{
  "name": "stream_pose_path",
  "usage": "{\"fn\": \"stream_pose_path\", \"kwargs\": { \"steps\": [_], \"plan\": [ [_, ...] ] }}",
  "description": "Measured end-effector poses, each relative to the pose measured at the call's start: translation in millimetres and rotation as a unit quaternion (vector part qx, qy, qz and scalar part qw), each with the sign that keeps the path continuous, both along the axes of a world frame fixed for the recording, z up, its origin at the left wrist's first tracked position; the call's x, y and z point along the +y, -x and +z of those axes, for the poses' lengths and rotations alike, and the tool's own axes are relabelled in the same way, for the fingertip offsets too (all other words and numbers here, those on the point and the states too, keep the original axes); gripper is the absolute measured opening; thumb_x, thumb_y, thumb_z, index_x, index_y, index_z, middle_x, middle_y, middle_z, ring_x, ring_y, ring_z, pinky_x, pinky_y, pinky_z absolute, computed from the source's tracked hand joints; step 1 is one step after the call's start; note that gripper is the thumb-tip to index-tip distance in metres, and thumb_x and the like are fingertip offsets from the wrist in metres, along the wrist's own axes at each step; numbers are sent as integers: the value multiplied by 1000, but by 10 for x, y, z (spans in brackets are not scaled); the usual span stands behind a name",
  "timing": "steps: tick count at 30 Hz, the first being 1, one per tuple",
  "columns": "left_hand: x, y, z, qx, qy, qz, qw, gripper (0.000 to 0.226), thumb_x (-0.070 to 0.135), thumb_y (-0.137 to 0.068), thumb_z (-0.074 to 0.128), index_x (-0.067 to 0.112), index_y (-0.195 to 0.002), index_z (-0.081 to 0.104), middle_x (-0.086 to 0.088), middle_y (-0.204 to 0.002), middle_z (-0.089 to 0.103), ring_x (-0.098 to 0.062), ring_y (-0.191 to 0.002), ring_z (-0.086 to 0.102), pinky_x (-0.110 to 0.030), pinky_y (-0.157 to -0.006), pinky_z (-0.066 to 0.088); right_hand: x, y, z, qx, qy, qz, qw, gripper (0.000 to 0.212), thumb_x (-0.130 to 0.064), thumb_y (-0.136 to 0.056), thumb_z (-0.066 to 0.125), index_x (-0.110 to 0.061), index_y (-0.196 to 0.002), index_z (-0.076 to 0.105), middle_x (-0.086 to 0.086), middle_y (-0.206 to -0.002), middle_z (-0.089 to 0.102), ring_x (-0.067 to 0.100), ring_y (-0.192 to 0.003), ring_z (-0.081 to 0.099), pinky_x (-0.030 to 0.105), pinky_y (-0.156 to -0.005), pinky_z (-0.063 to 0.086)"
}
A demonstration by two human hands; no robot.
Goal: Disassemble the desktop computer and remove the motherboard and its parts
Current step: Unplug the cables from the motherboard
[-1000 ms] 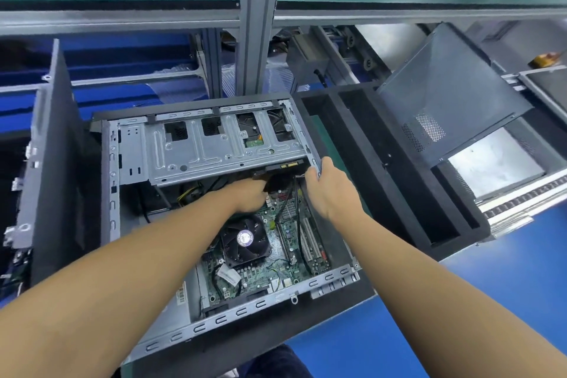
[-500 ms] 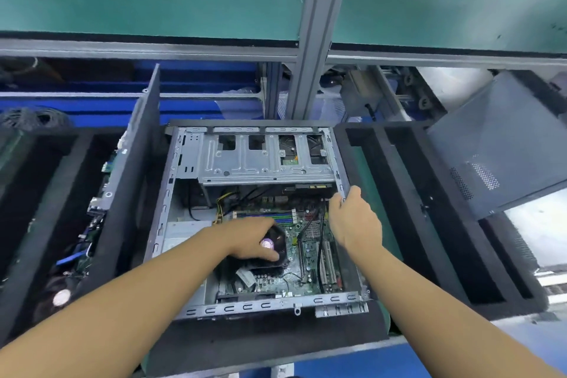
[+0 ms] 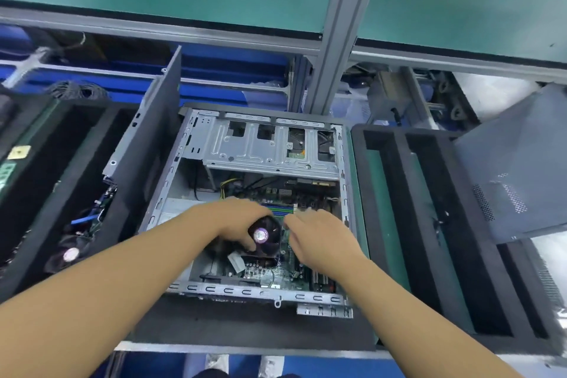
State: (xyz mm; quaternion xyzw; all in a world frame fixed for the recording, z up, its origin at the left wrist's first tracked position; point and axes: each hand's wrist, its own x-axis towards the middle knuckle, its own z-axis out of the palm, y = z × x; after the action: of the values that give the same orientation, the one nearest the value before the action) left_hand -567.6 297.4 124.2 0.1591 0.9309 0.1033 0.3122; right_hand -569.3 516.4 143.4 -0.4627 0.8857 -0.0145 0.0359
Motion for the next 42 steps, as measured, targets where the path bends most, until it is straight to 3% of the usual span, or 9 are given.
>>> {"fn": "stream_pose_path", "kwargs": {
  "steps": [5, 10, 14, 18, 23, 30, 33, 38, 42],
  "plan": [
    [-335, 34, 185, 194, 78, -57, 976, 25, 40, -96, 50, 33, -114, 65, 16, -111, 69, -9, -99, 63, -32, -90, 43, -152, -17, 3, -191, -39, 30, 980, 26, -20, -97, 39, -20, -111, 61, 3, -105, 67, 26, -91, 62, 42, -77, 55],
    [-504, -188, 70, 201, -32, 109, 973, 28, 42, -89, 44, 38, -104, 67, 20, -105, 67, -1, -96, 60, -29, -84, 50, -498, -96, -93, -261, -93, 98, 956, 27, -13, -97, 51, -17, -119, 66, 10, -108, 70, 29, -90, 66, 44, -82, 57],
    [-467, -159, 37, 164, -15, 148, 975, 33, 52, -82, 35, 41, -94, 64, 18, -90, 67, -5, -81, 62, -34, -73, 55, -648, -132, -182, -231, -106, 154, 955, 25, -13, -96, 59, -16, -120, 60, 13, -101, 67, 32, -85, 64, 44, -71, 57],
    [-490, -174, 21, 189, -14, 166, 968, 39, 49, -84, 27, 30, -81, 62, 10, -81, 65, -10, -72, 61, -38, -67, 55, -788, -162, -231, -162, -118, 216, 956, 26, -3, -94, 54, -12, -118, 58, 13, -88, 63, 30, -71, 57, 32, -51, 39],
    [-479, -167, 41, 187, -10, 184, 965, 31, 41, -86, 32, 27, -76, 58, 8, -76, 63, -13, -68, 60, -37, -63, 54, -923, -165, -229, -116, -195, 276, 934, 25, 2, -92, 51, -5, -112, 65, 16, -100, 68, 35, -87, 67, 38, -61, 46],
    [-495, -164, 4, 200, -6, 186, 962, 32, 41, -87, 32, 24, -70, 54, 7, -69, 59, -12, -62, 57, -35, -59, 53, -1169, -201, -248, -205, -338, 258, 881, 34, 4, -94, 53, 3, -127, 56, 17, -124, 61, 32, -101, 60, 35, -71, 44],
    [-497, -161, -6, 210, -2, 184, 960, 33, 42, -86, 31, 26, -73, 57, 8, -71, 60, -10, -62, 57, -33, -59, 52, -1239, -245, -262, -222, -347, 210, 887, 35, 4, -98, 42, 1, -131, 54, 14, -130, 59, 30, -96, 54, 41, -77, 48],
    [-504, -166, -25, 220, 5, 190, 957, 32, 44, -84, 29, 27, -69, 52, 8, -67, 58, -9, -58, 55, -31, -54, 50, -1312, -337, -339, -183, -408, 130, 885, 42, -8, -98, 54, -13, -139, 50, 2, -145, 51, 32, -130, 49, 47, -88, 45],
    [-500, -168, -26, 232, 5, 185, 955, 32, 42, -86, 32, 24, -67, 50, 6, -66, 57, -10, -58, 54, -32, -54, 49, -1243, -310, -316, -148, -352, 157, 911, 34, -6, -99, 48, -12, -131, 56, 4, -133, 60, 32, -120, 55, 48, -80, 39]
  ]
}}
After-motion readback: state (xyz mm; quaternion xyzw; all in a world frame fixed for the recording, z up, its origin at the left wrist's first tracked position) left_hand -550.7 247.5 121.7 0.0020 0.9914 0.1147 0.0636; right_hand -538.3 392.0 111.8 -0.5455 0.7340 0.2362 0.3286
